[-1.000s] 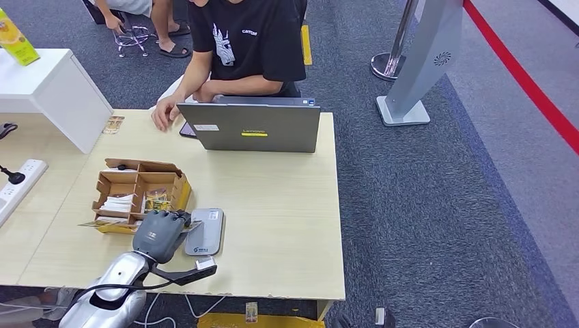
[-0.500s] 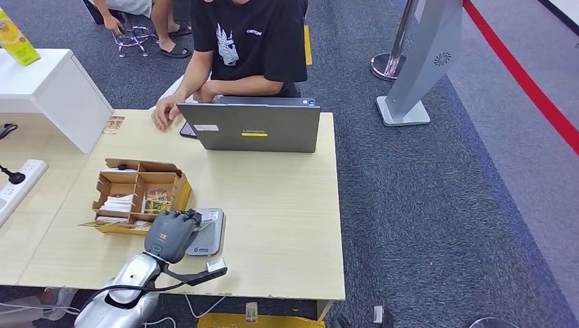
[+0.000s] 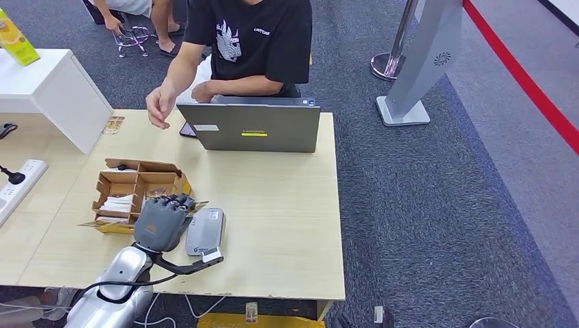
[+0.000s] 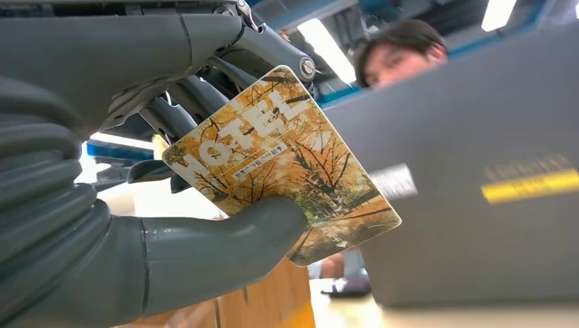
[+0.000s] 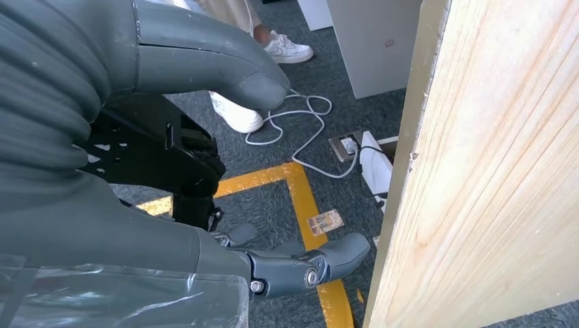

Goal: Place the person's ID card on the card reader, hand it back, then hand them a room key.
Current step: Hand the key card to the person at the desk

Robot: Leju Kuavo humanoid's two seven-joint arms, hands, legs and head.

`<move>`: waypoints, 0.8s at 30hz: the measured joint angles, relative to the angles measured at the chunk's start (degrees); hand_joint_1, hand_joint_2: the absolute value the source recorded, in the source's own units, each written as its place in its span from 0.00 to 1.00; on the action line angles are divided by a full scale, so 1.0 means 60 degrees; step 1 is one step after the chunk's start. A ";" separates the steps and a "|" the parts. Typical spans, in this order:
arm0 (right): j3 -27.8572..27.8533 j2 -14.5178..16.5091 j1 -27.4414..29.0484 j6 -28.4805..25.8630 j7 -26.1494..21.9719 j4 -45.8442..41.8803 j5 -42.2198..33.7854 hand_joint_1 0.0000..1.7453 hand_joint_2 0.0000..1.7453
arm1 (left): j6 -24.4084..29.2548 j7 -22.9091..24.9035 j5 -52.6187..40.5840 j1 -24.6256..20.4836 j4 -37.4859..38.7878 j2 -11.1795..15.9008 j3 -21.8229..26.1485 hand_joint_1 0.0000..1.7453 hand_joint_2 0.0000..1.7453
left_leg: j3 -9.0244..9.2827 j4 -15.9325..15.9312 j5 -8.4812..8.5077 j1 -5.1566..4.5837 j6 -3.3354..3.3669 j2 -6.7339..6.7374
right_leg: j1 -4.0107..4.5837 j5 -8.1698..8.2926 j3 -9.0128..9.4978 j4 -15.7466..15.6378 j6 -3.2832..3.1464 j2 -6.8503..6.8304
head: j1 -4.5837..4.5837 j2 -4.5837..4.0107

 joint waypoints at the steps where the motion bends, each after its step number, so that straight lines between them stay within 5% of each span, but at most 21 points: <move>1: 0.0000 0.0000 0.0002 -0.0010 -0.0006 0.0000 -0.0018 0.00 1.00 | 0.0004 -0.0013 0.0166 -0.0006 -0.0141 0.0053 0.0098 1.00 1.00 | 0.0000 0.0000 0.0000 0.0000 0.0000 0.0000 | 0.0000 0.0000 -0.0001 0.0000 0.0000 0.0000 | 0.0000 0.0000; 10: 0.0000 0.0000 0.0017 -0.0036 -0.0050 0.0000 -0.0147 0.00 1.00 | -0.0119 -0.0208 0.1461 -0.0079 -0.1223 0.0290 0.1583 1.00 1.00 | 0.0000 0.0000 0.0000 0.0003 -0.0001 0.0000 | 0.0002 0.0000 -0.0001 0.0001 -0.0001 0.0000 | 0.0000 0.0000; 24: 0.0003 0.0000 0.0020 -0.0048 -0.0048 0.0000 -0.0176 0.00 1.00 | 0.0007 -0.0384 0.1842 0.0020 -0.1480 0.0245 0.2561 1.00 1.00 | 0.0000 -0.0001 0.0001 0.0003 -0.0001 0.0000 | 0.0003 0.0000 -0.0001 0.0002 -0.0001 0.0001 | 0.0000 0.0000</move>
